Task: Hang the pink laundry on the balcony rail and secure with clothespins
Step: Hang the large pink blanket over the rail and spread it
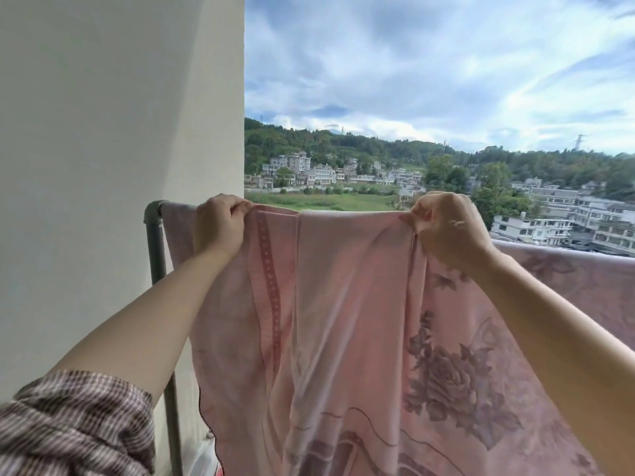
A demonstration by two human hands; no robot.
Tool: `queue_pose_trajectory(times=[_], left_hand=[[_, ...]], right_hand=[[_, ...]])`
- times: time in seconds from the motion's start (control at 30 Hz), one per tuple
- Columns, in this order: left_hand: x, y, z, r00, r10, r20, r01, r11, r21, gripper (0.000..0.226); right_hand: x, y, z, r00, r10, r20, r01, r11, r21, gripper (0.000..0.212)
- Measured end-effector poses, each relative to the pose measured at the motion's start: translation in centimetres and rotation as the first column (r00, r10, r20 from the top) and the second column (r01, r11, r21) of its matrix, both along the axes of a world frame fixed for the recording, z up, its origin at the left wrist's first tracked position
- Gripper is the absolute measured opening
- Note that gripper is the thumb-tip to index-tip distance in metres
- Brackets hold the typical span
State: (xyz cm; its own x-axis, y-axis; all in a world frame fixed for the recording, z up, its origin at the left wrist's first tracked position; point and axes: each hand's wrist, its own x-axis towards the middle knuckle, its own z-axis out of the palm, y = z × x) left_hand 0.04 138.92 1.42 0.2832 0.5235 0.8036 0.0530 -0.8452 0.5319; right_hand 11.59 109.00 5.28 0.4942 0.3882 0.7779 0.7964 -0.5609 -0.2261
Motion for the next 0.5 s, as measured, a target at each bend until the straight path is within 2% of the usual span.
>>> queue_pose_trajectory(times=[0.1, 0.17, 0.23, 0.33, 0.43, 0.5], left_hand=[[-1.0, 2.0, 0.5, 0.981, 0.191, 0.047, -0.184, 0.976, -0.114, 0.031], [-1.9, 3.9, 0.8, 0.951, 0.288, 0.115, -0.247, 0.928, -0.279, 0.032], [-2.3, 5.1, 0.9, 0.932, 0.345, 0.112, -0.281, 0.881, -0.38, 0.032], [-2.2, 4.6, 0.5, 0.963, 0.263, 0.063, -0.24, 0.939, -0.244, 0.028], [-1.8, 2.5, -0.2, 0.971, 0.239, 0.002, -0.239, 0.971, 0.02, 0.034], [-1.5, 0.1, -0.7, 0.99, 0.134, -0.038, -0.128, 0.981, 0.144, 0.041]], right_hand=[[0.2, -2.2, -0.1, 0.977, -0.21, 0.03, 0.206, 0.974, 0.091, 0.014], [-0.3, -2.9, -0.2, 0.956, -0.292, 0.033, 0.283, 0.945, 0.162, 0.013], [-0.6, -2.8, -0.1, 0.94, -0.341, 0.008, 0.331, 0.918, 0.217, 0.016], [-1.0, -1.3, 0.1, 0.944, -0.325, -0.05, 0.329, 0.924, 0.194, 0.011], [-2.6, 2.0, 0.1, 0.997, -0.072, -0.011, 0.073, 0.994, 0.077, 0.036], [-4.1, 4.7, -0.3, 0.995, 0.097, 0.031, -0.094, 0.992, -0.082, 0.03]])
